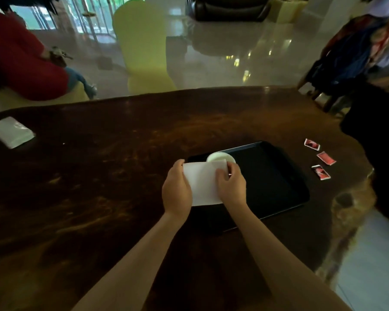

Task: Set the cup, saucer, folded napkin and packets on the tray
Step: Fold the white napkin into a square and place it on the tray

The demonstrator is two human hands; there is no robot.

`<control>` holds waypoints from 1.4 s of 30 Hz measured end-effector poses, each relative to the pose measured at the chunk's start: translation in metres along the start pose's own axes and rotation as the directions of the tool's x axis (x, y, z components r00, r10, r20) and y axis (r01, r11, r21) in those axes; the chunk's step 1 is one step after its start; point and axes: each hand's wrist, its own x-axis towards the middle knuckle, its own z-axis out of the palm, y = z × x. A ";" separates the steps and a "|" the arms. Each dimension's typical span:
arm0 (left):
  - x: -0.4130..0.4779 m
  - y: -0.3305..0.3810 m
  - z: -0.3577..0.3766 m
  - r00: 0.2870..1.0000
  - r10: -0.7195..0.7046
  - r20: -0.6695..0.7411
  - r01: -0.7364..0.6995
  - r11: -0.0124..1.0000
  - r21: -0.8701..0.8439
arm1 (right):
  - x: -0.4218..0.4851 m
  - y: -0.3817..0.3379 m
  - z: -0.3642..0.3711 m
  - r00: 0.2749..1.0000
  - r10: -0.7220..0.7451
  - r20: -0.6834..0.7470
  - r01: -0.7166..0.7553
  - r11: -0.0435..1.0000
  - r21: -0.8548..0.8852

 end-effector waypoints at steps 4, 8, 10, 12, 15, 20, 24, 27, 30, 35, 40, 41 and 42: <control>0.008 0.046 0.066 0.992 0.047 0.121 -0.052 0.998 0.036 | 0.064 0.034 -0.055 1.000 -0.002 -0.020 0.002 1.000 -0.020; 0.017 0.090 0.144 0.976 -0.088 0.197 0.110 0.989 -0.102 | 0.140 0.072 -0.105 0.999 -0.021 0.030 0.024 0.993 -0.115; 0.021 0.107 0.183 0.966 -0.145 0.215 0.167 0.982 -0.085 | 0.177 0.094 -0.120 0.997 -0.018 0.079 0.031 0.984 -0.173; 0.024 0.115 0.216 0.945 -0.224 0.239 0.244 0.968 -0.059 | 0.207 0.116 -0.128 0.992 -0.029 0.123 0.055 0.976 -0.212; 0.032 0.117 0.254 0.908 -0.311 0.280 0.319 0.947 0.017 | 0.240 0.143 -0.129 0.986 -0.015 0.168 0.057 0.967 -0.247; 0.052 0.121 0.287 0.875 -0.371 0.310 0.351 0.929 0.119 | 0.276 0.168 -0.119 0.985 0.007 0.174 0.041 0.962 -0.270; 0.059 0.116 0.302 0.879 -0.363 0.310 0.333 0.932 0.146 | 0.293 0.175 -0.104 0.980 0.020 0.199 0.050 0.938 -0.344; 0.059 0.108 0.310 0.877 -0.376 0.300 0.344 0.926 0.155 | 0.297 0.181 -0.094 0.965 -0.011 0.262 0.128 0.890 -0.437; 0.059 0.104 0.312 0.877 -0.378 0.297 0.341 0.924 0.172 | 0.294 0.189 -0.090 0.962 -0.071 0.263 0.205 0.826 -0.526; 0.056 0.106 0.305 0.889 -0.328 0.318 0.268 0.938 0.219 | 0.282 0.194 -0.094 0.959 -0.115 0.258 0.244 0.797 -0.552; 0.045 0.110 0.284 0.909 -0.254 0.330 0.163 0.946 0.279 | 0.263 0.185 -0.125 0.938 -0.086 0.336 0.281 0.757 -0.590; 0.041 0.112 0.280 0.901 -0.258 0.349 0.164 0.947 0.276 | 0.257 0.182 -0.135 0.937 -0.075 0.342 0.272 0.772 -0.574; 0.037 0.115 0.276 0.893 -0.255 0.371 0.161 0.951 0.265 | 0.250 0.179 -0.145 0.936 -0.070 0.344 0.265 0.785 -0.560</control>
